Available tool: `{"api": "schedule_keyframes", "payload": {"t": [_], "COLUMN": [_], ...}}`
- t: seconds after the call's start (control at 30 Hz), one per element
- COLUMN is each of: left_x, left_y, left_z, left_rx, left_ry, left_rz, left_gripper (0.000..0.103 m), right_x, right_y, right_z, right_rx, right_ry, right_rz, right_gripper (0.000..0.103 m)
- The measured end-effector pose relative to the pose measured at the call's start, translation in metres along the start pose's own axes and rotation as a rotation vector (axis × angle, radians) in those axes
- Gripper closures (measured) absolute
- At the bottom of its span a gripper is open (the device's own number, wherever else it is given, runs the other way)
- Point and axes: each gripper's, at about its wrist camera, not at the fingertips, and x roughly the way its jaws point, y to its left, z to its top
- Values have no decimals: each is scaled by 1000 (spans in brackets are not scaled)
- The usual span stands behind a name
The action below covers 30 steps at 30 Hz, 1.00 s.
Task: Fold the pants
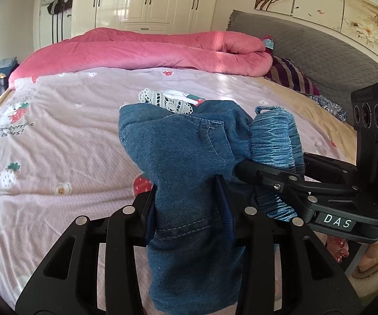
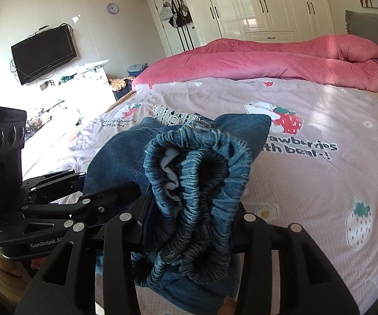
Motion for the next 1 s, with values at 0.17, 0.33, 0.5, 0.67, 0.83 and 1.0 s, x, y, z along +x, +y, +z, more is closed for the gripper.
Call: {"api": "schedule_keyframes", "payload": {"t": [0.17,0.33,0.5,0.67,0.83,1.0], "left_x": [15,30,46,63,78,87], "left_y": [12,22,29,37,43,44], "left_z": [10,14,11,4,-6,-13], "left_rx": [-18,-34,-47,-71,-84,-93], "left_ry": [-4,5,28,67,111,132], "left_rz": [6,5,-1,-9,-6,1], "left_gripper": [72,72,72,72,70,64], "right_x": [21,39,54,68,84,94], "right_y": [-6,-14,-24,-30,-39,-52], "right_z": [11,18,18,9,0,-11], "right_rx": [14,34,67,92,124,172], "right_ry": [7,30,63,107,164,200], "right_rz": [-5,-6,1,-3,-14,-20], "right_gripper": [63,63,63,63,62,56]}}
